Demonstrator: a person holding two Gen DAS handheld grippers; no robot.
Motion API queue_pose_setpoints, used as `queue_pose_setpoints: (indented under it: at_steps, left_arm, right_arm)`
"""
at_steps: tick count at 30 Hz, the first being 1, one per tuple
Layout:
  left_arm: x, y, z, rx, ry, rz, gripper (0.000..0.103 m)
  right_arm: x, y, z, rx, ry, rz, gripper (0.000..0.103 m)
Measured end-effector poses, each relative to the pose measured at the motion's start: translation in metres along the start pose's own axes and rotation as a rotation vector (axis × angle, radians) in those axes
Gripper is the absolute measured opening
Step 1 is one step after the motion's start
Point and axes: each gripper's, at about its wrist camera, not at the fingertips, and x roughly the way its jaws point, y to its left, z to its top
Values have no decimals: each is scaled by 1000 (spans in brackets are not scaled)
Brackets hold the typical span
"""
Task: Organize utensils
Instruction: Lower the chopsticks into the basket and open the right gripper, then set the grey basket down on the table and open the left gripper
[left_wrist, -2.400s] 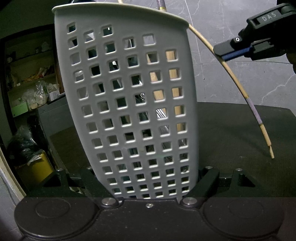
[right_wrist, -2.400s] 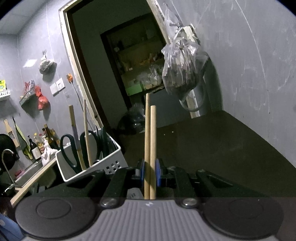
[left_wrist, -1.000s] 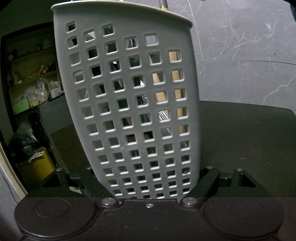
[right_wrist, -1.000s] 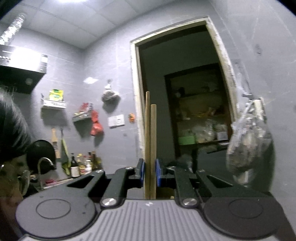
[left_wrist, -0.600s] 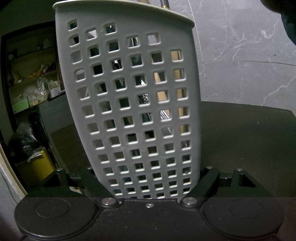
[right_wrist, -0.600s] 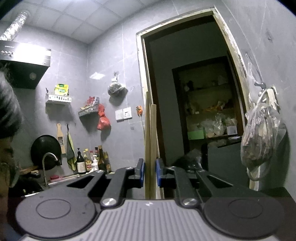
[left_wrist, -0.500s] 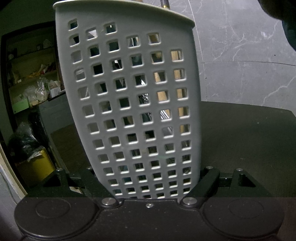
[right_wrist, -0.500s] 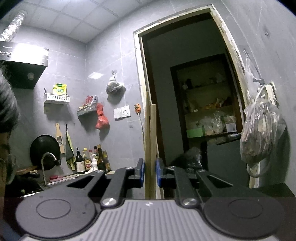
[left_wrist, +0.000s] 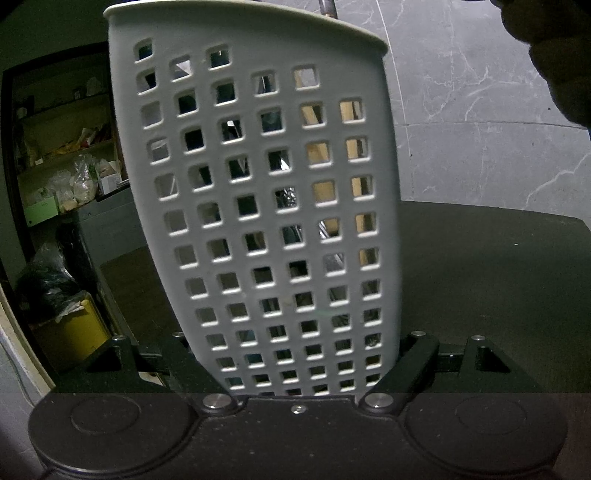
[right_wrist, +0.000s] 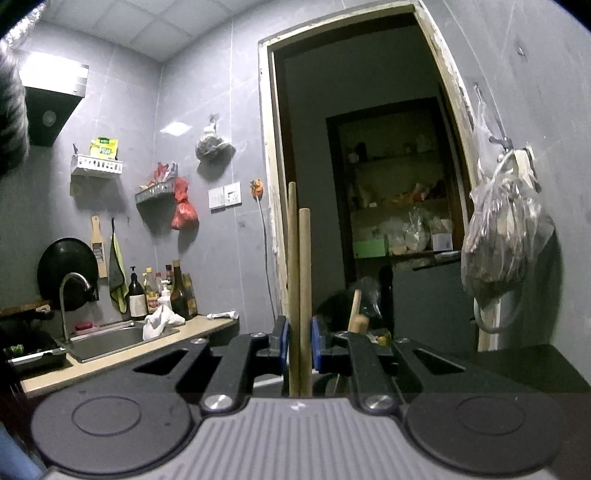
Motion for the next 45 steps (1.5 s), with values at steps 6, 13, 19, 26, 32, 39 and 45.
queue_pose_setpoints:
  at_steps: [6, 13, 19, 26, 32, 39, 45]
  left_arm:
    - [0, 0, 0, 0, 0, 0, 83]
    - [0, 0, 0, 0, 1, 0, 83]
    - [0, 0, 0, 5, 1, 4, 83]
    - [-1, -3, 0, 8, 0, 7, 83]
    - [-3, -6, 0, 11, -4, 14, 84]
    - [-11, -13, -5, 34, -33, 12, 98]
    - [-28, -19, -11, 43, -62, 21, 102]
  right_arm:
    - [-5, 0, -11, 14, -18, 3, 17]
    - [-14, 7, -25, -27, -31, -14, 21]
    - [-22, 13, -33, -61, -32, -33, 24]
    - [-29, 20, -40, -93, -42, -37, 47]
    - [-41, 25, -45, -87, -56, -53, 64]
    - [-59, 33, -50, -77, -81, -114, 89]
    - [-77, 46, -56, -75, -109, -178, 101]
